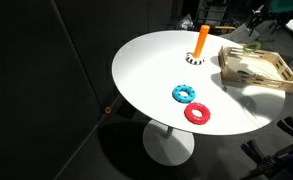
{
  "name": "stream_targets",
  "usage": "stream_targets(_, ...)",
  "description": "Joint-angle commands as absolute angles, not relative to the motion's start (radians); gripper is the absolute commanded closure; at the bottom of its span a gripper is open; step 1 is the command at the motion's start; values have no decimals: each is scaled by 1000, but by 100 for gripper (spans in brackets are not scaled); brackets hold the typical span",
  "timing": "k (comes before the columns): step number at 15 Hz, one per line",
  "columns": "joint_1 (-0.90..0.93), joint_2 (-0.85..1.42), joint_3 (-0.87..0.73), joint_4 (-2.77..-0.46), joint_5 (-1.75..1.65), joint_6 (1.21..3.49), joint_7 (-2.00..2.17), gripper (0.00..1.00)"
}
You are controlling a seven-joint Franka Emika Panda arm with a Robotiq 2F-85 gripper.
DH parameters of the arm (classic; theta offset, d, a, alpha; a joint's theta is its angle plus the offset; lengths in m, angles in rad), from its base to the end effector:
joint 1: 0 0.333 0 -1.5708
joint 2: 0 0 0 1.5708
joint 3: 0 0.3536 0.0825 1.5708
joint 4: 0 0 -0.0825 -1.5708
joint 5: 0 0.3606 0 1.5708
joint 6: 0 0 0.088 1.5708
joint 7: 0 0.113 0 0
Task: Take the green ring off of the ring toss
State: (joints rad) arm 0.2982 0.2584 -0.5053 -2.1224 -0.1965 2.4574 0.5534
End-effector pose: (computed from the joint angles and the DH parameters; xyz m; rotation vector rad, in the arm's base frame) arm 0.5642 -0.1073 0.3613 2.7737 -0.8478 0.2080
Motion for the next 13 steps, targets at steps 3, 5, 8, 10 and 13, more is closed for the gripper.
stream_targets(3,106,189,-296,-2115,-147,2295,500,0)
stream_targets(5,63,186,-245,-2102,-106,2236,471,0)
stream_targets(8,20,193,-193,-2078,-52,2165,433,0)
stream_targets(10,1,201,-172,-2060,-24,2127,411,0)
stream_targets(13,1,201,-165,-2089,-60,2173,454,0)
